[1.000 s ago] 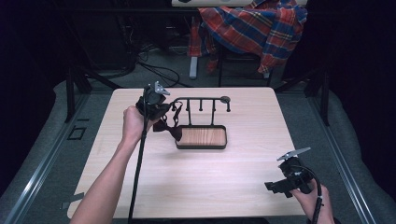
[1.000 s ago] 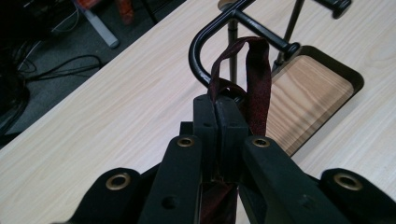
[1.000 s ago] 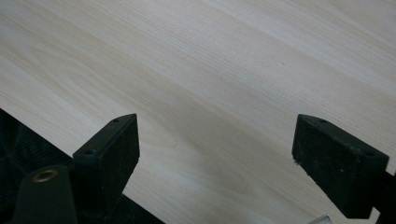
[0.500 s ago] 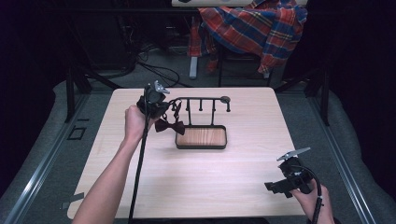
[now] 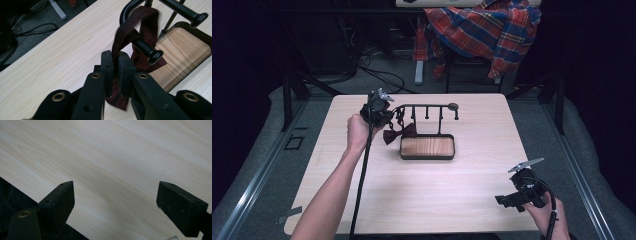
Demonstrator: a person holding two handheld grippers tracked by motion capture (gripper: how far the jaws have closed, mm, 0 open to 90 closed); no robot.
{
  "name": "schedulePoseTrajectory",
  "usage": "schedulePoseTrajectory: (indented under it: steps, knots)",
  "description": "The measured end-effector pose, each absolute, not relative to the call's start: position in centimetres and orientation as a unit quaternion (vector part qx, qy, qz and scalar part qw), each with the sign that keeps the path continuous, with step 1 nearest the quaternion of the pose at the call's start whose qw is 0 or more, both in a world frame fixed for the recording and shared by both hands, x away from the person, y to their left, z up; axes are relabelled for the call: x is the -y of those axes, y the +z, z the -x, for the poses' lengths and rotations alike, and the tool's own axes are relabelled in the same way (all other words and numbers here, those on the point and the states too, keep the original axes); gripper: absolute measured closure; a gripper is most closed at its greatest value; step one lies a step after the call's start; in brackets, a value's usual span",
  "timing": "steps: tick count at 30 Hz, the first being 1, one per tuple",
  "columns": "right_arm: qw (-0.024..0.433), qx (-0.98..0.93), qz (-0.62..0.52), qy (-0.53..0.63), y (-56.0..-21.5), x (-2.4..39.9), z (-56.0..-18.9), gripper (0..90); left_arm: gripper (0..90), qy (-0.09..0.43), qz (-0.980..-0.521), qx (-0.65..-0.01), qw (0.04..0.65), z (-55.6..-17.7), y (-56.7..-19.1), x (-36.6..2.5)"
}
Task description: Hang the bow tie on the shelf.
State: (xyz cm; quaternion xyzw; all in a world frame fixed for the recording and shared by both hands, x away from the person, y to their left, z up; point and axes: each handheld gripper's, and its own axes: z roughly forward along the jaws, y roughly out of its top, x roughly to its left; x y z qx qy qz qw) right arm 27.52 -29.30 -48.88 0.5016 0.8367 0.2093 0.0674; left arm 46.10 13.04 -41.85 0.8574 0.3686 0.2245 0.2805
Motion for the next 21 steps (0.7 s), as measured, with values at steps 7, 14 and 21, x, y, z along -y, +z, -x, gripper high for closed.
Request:
schedulePoseTrajectory:
  steps: [7,14,21]
  knots:
    - [0.067,-0.837,-0.502,0.209,-48.9,29.3,-27.6,14.8,76.3,0.213,-0.860,-0.373,0.277,-46.1,-42.0,-13.3]
    - [0.067,-0.838,-0.499,0.207,-48.9,29.3,-27.6,14.8,57.7,0.217,-0.858,-0.382,0.266,-46.2,-41.9,-13.8]
    - [0.066,-0.836,-0.501,0.215,-48.9,29.3,-27.5,14.8,40.6,0.227,-0.851,-0.397,0.258,-46.2,-41.9,-14.3]
